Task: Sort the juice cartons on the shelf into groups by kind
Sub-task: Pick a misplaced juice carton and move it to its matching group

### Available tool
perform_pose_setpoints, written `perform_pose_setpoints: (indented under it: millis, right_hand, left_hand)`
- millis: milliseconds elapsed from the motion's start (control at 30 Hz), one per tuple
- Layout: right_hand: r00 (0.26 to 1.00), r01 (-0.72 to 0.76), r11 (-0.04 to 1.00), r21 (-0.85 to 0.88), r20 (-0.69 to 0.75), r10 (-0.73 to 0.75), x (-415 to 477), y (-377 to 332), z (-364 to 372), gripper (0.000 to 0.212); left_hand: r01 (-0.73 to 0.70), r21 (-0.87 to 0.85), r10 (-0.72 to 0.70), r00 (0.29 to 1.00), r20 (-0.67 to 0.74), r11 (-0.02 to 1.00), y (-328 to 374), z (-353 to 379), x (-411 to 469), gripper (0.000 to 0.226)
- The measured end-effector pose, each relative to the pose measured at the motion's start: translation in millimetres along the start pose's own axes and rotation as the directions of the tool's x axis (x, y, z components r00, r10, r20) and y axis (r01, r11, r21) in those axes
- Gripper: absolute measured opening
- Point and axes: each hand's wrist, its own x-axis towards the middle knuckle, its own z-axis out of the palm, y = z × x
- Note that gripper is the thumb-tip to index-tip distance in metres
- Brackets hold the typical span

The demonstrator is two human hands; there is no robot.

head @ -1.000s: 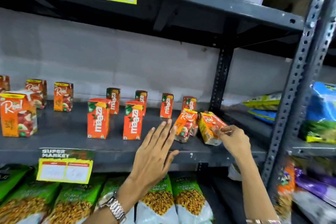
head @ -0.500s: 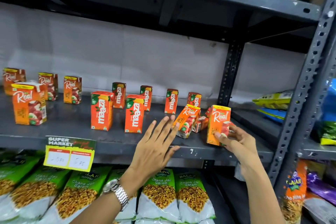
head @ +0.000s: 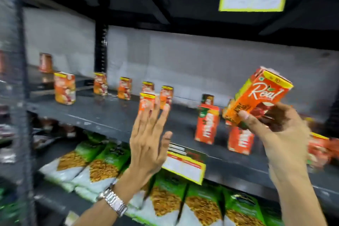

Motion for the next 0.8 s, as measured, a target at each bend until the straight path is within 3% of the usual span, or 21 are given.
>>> perform_pose_setpoints:
  millis: [167,267,433,567,800]
  right_hand:
    - [0.991,0.063,0.998,0.012,0.118,-0.064,-33.2,-7.1,163.3,0.040]
    - [0.971,0.012,1.000,0.002,0.240,-0.012,-38.7,1.7,241.2,0.040]
    - [0.884,-0.115,0.973,-0.199,0.426,0.191,-42.0,39.4,364.7,0.056]
    - [0.827,-0.106,0.931,-0.349,0.488,0.277,-36.8,66.5,400.3,0.067]
    - [0.775,-0.143,0.926,-0.350,0.542,0.325,-39.9,81.0,403.3,0.063]
  left_hand:
    - [0.201,0.214,-0.195,0.979,-0.053,0.956,-138.1,-54.7,-4.6,0.051]
    - [0.341,0.243,-0.328,0.940,-0.093,0.908,-188.7,-63.3,-7.1,0.053]
    - [0.504,0.233,-0.500,0.862,-0.079,0.832,-236.0,-54.9,-17.8,0.058]
    - [0.554,0.202,-0.550,0.831,-0.081,0.808,-241.4,-44.7,-28.0,0.063]
    - [0.560,0.178,-0.550,0.828,-0.109,0.809,-244.8,-38.8,-30.0,0.063]
